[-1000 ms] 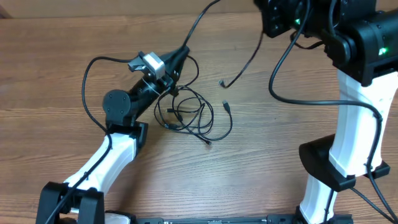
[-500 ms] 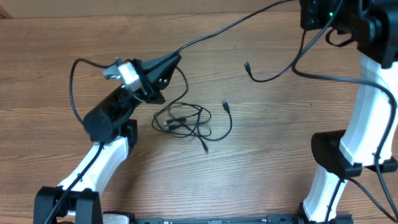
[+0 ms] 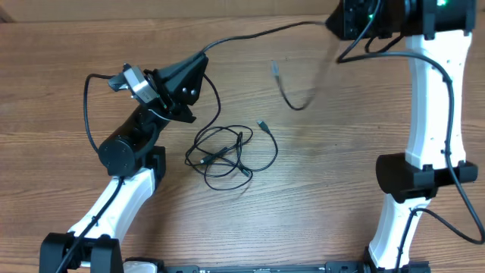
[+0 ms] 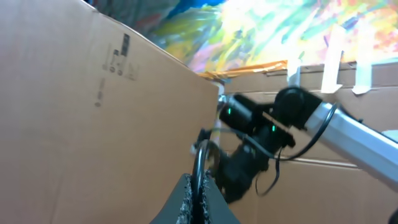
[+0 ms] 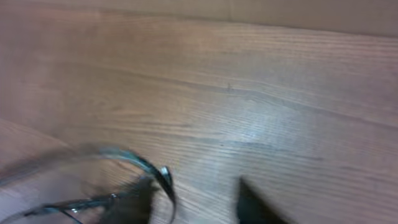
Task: Untangle cables
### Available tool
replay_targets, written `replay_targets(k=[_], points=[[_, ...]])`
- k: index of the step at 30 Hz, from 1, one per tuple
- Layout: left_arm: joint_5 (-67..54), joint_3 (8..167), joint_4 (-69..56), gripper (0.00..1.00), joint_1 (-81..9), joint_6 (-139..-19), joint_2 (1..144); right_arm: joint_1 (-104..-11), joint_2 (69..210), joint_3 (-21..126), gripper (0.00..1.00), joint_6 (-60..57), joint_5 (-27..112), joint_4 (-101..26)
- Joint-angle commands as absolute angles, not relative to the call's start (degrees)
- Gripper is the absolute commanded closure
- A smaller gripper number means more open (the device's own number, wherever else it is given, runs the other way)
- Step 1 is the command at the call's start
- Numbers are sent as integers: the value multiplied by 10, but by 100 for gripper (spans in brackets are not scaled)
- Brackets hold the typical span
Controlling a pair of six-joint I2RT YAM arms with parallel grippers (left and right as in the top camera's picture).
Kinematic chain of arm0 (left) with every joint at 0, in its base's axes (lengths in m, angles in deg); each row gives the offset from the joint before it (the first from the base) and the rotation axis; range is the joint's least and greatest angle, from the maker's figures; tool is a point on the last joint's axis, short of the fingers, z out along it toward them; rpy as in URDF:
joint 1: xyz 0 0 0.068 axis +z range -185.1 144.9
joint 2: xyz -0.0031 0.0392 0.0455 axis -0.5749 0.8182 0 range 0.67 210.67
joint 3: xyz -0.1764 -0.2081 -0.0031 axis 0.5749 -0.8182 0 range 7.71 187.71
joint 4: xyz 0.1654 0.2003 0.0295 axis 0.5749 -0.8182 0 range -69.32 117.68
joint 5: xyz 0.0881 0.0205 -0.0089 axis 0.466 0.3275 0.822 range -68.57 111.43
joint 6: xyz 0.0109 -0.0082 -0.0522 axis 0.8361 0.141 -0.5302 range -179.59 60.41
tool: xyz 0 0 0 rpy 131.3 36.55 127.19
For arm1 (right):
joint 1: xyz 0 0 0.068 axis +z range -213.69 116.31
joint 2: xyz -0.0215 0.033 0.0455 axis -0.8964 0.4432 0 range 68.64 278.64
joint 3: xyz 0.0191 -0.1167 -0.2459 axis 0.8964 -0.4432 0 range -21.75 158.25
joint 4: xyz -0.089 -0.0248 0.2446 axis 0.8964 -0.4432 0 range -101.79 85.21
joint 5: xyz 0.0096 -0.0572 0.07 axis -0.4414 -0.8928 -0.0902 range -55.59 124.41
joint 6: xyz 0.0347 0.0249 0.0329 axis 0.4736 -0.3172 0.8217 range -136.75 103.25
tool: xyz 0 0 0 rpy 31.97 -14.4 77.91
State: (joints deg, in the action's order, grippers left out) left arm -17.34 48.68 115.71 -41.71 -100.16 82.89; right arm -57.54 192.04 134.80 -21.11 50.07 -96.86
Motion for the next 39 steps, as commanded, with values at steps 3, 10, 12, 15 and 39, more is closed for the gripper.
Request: replay_targets(k=[3,10,12,15,39], points=[[-153,495,1153,96,-411,-1007,811,-582,1925,1308,12,-213,512,-952],[-138,495,1104,96,-411,-998,811,-582,1925,1305,0,-213,513,-937],[-127,495,1064,96,-411,-998,811,-582,1925,1305,0,-228,519,-936],[-107,495,985,96,-411,-998,811,-582,1925,1305,0,-284,577,-935],[-86,496,705,96,-411,-866,811,-427,1925,1299,0,-609,716,-935]])
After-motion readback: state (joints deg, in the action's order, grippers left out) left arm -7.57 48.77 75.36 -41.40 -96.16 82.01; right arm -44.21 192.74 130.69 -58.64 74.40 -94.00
